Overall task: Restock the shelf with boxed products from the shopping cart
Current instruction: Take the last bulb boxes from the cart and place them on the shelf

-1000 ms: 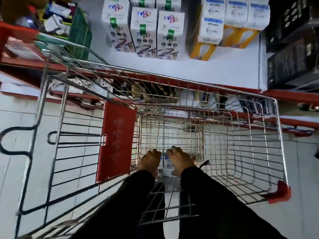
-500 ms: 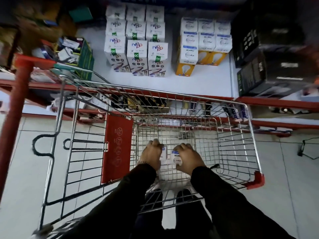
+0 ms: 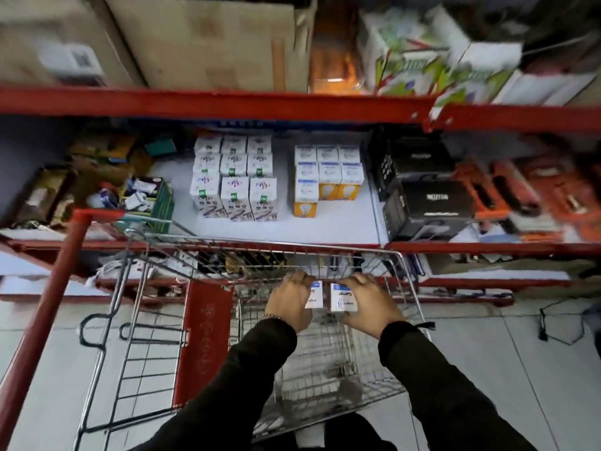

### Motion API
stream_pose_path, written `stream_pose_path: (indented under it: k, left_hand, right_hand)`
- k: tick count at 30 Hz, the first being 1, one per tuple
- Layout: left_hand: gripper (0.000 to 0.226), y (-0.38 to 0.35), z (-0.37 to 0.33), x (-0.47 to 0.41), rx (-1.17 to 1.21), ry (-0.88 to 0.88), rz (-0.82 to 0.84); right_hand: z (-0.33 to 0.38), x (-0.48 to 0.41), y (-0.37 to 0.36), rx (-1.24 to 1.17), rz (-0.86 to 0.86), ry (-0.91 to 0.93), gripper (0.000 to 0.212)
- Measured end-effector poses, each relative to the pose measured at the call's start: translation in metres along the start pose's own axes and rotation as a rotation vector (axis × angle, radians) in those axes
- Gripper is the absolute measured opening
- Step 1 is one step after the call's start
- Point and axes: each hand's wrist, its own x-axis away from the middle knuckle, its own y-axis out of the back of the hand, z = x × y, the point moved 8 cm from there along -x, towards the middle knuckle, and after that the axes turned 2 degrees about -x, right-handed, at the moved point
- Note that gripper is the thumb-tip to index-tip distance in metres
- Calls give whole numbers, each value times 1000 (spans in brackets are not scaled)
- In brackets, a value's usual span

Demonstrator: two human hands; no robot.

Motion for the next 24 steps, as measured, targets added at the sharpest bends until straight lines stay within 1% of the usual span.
stream_pose_path:
  k: [2,5,8,12,17,24]
  left_hand:
    - [39,23,-15,-10,2,-35,-76]
    - [38,56,-36,-28,-73,-83,-166]
    - [45,84,-52,-49,-94,-105,-214]
    - [49,110,-67,-83,-118,-119,-265]
    - [53,115,-68,-138,-226,-74,-223]
    - [47,92,-49,-198,-316,46,-117]
  right_hand:
    - [-5,-4,24,6,-48,19,64]
    - [-14,-13,64,8,-115,47,63]
    - [-19,-26,98,28,-152,86,65]
    - [-29,-52,132,46,-186,112,70]
    - [-46,-97,149,72,-179,105,70]
    - [-63,-160,129,94,-57,55,73]
